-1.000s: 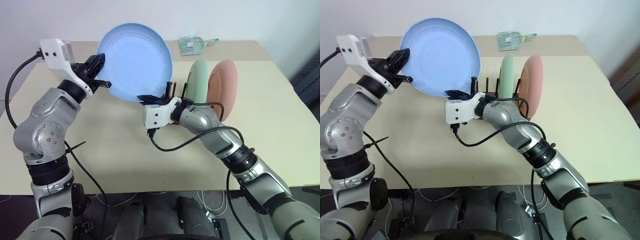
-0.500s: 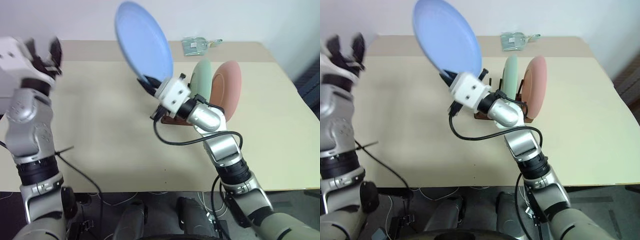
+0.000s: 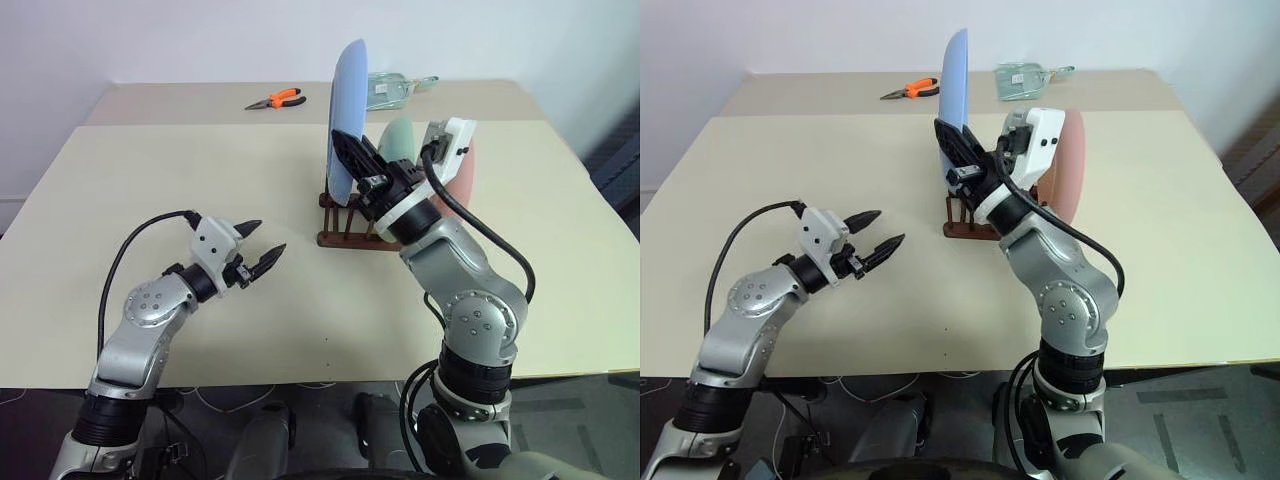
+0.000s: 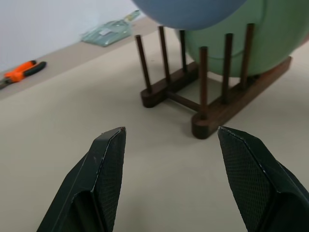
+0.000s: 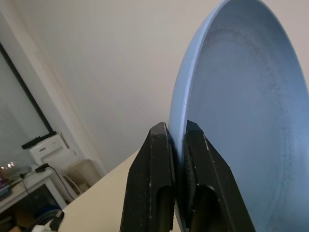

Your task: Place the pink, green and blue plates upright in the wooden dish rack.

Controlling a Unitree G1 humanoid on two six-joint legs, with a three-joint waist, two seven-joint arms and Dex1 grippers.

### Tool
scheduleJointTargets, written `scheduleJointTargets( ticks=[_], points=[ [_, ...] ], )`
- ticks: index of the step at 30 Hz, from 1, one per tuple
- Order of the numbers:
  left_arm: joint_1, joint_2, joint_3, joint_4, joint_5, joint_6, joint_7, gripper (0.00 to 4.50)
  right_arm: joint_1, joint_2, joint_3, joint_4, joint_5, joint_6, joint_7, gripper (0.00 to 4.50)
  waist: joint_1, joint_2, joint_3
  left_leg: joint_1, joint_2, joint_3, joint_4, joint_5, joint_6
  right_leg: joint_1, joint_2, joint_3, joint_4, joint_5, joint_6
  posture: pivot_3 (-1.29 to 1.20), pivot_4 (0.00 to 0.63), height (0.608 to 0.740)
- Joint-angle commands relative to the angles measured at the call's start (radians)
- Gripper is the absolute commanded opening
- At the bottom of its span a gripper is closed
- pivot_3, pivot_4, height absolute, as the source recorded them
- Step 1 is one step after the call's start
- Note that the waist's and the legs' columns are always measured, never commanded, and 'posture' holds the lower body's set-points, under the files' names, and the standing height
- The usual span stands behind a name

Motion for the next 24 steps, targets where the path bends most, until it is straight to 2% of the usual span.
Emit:
scheduleJointTargets(
  ticks=[1, 11, 15, 17, 18, 21, 24],
  points=[
    [-0.004, 0.002, 0.001, -0.024, 0.005, 0.0, -0.011, 3.08, -0.005, 0.003, -0.006, -0.047, 0.06, 0.016, -0.035, 0.0, 0.0, 0.0, 0.0, 0.0, 0.0, 0.0, 0.0, 0.0, 0.0, 0.0, 0.0, 0.0, 0.0, 0.0, 0.0, 0.0, 0.15, 0.74],
    [0.004, -0.002, -0.012, -0.055, 0.006, 0.019, -0.014, 3.08, -0.027, -0.025, -0.024, 0.085, 0.054, 0.001, -0.091, 0.0, 0.0, 0.0, 0.0, 0.0, 0.0, 0.0, 0.0, 0.0, 0.0, 0.0, 0.0, 0.0, 0.0, 0.0, 0.0, 0.0, 0.15, 0.74],
    [-0.006, -0.008, -0.019, -0.08, 0.003, 0.048, -0.006, 3.12, -0.061, -0.054, -0.013, 0.133, 0.03, -0.029, -0.064, 1.58, 0.0, 0.0, 0.0, 0.0, 0.0, 0.001, 0.0, 0.0, 0.0, 0.0, 0.0, 0.0, 0.0, 0.0, 0.001, 0.0, 0.15, 0.74],
    [-0.011, -0.012, -0.021, -0.09, 0.002, 0.063, -0.003, 3.12, -0.096, -0.104, 0.017, 0.136, -0.021, -0.061, -0.025, 2.56, 0.0, 0.0, 0.0, 0.0, 0.0, 0.001, 0.0, 0.0, 0.0, 0.0, 0.0, 0.0, 0.0, 0.0, 0.001, 0.0, 0.15, 0.74],
    [-0.013, -0.014, -0.022, -0.094, 0.002, 0.071, -0.003, 3.12, -0.119, -0.177, 0.066, 0.114, -0.087, -0.095, 0.03, 3.08, 0.0, 0.0, 0.0, 0.0, 0.0, 0.001, 0.0, 0.0, 0.0, 0.0, 0.0, 0.0, 0.0, 0.0, 0.001, 0.0, 0.15, 0.74],
    [-0.017, -0.018, -0.026, -0.098, 0.003, 0.082, -0.004, 3.12, -0.172, -0.356, 0.129, 0.052, -0.209, -0.184, 0.153, 3.08, 0.002, 0.0, 0.0, 0.0, 0.0, 0.001, 0.001, 0.0, 0.0, 0.0, 0.0, 0.0, 0.0, 0.0, 0.001, 0.0, 0.15, 0.74],
    [-0.02, -0.019, -0.028, -0.079, 0.01, 0.073, -0.008, 3.12, -0.199, -0.47, 0.061, 0.04, -0.226, -0.229, 0.209, 3.08, 0.003, 0.0, 0.0, -0.001, 0.0, 0.001, 0.001, 0.0, 0.0, 0.001, 0.0, 0.0, -0.001, 0.0, 0.002, 0.0, 0.15, 0.74]
  ],
)
